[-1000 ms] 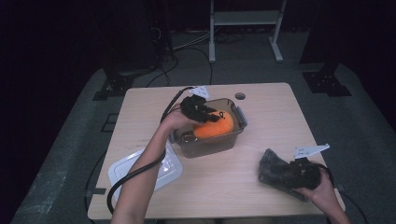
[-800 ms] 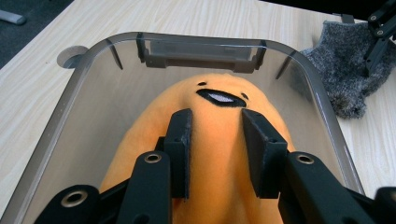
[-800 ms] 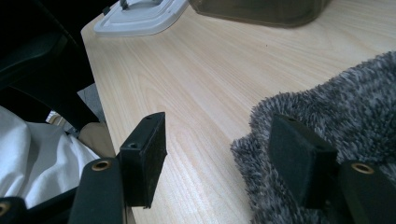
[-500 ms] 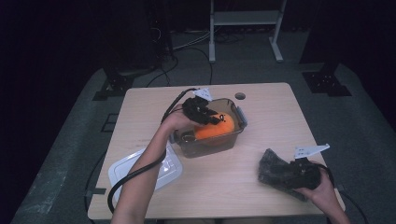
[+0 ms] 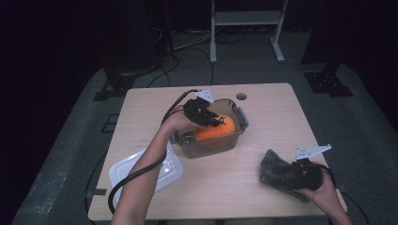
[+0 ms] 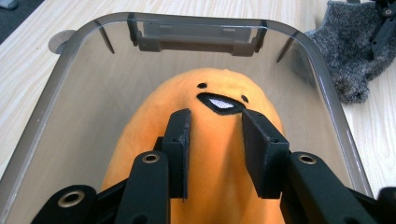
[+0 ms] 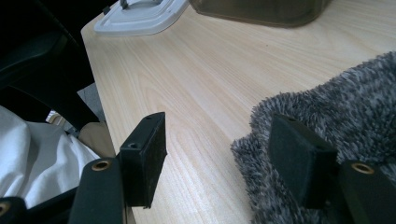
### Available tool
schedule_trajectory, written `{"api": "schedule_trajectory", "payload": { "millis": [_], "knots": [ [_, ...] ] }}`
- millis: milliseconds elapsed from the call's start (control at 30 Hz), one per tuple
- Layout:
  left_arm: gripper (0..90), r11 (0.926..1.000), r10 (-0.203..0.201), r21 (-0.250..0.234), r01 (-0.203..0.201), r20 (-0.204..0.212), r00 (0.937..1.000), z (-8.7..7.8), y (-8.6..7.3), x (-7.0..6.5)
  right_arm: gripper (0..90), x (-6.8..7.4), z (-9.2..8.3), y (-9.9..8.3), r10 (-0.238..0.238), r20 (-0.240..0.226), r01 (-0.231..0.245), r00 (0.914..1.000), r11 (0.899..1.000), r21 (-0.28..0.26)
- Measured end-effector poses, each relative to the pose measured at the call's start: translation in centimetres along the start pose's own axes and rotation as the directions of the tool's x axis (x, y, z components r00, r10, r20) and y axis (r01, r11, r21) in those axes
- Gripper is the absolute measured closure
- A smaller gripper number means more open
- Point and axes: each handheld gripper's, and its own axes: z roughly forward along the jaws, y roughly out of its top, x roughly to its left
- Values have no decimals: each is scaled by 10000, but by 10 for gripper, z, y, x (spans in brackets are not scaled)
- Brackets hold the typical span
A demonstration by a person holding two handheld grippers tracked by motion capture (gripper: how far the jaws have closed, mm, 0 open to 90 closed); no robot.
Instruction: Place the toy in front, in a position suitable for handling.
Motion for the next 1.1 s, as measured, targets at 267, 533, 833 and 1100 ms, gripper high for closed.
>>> {"api": "schedule_trajectory", "payload": {
  "millis": [267,533,833,1100],
  "knots": [
    [637,9986,-114,-511,122,161,9998,-8,4,-1,361,0,1,0,24,-26,-24,10000,10000,8],
    [611,9973,-41,-732,58,236,9997,-16,4,-5,361,0,1,0,-24,-8,24,10000,10000,34],
    [573,9946,235,-1024,-184,481,9986,-31,3,-15,362,0,1,0,-1,24,1,10000,10000,9],
    [520,9926,241,-1199,-197,354,9991,-43,-4,-22,361,0,2,0,20,50,-20,10000,10000,36]
  ]
}}
